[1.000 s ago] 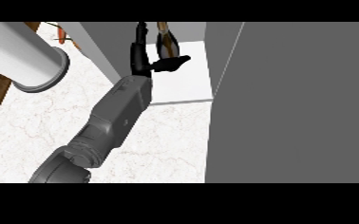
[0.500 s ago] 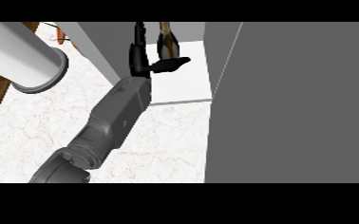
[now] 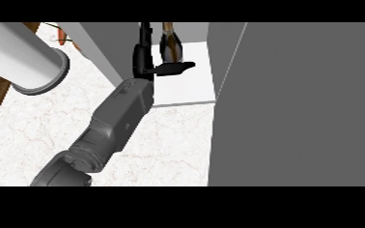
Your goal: Pick up the wine, place it into the cabinet and close the cabinet
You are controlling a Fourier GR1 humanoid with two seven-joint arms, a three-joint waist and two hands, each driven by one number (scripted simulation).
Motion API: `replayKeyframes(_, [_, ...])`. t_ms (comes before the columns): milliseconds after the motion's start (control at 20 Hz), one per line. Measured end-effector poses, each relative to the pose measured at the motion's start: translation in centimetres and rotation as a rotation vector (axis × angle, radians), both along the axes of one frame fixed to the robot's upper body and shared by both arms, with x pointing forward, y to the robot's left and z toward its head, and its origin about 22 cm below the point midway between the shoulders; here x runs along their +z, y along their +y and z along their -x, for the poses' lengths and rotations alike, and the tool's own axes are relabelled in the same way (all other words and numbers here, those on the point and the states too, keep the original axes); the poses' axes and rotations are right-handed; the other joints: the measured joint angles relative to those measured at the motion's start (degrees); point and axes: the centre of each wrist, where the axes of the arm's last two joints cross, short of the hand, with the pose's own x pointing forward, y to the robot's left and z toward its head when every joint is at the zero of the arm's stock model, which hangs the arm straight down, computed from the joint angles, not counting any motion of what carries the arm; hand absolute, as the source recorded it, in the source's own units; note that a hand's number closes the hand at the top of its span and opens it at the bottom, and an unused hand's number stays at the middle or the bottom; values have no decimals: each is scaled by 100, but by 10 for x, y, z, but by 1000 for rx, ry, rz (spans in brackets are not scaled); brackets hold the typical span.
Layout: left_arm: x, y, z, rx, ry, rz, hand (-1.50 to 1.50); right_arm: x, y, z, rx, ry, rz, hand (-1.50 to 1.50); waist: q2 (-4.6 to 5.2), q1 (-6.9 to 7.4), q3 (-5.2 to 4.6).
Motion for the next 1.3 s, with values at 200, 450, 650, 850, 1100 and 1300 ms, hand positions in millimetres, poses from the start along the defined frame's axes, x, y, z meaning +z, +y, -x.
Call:
replayKeyframes(200, [-3, 1, 1, -16, -7, 3, -150, 1, 3, 0, 10, 0, -9, -150, -16, -10, 3])
replayKeyframes(450, [-3, 0, 2, -45, -10, 42, -150, -1, 6, 1, 23, 4, -11, -150, -23, 0, -10])
replayKeyframes(650, [-3, 0, 2, -67, -23, 77, -150, 0, 7, -1, 22, 7, -16, -150, -40, -2, -11])
replayKeyframes(850, [-4, 0, 4, -83, -32, 106, -150, 1, 8, -2, 23, 15, -23, -150, -66, -4, -8])
replayKeyframes(1100, [-11, 0, 10, -92, -29, 123, -150, 1, 6, 0, 12, 21, -26, -150, -107, 15, -3])
replayKeyframes(1300, [-26, 1, 24, -81, 0, 144, -150, -1, 8, 1, 7, 22, -29, -150, -141, 100, -4])
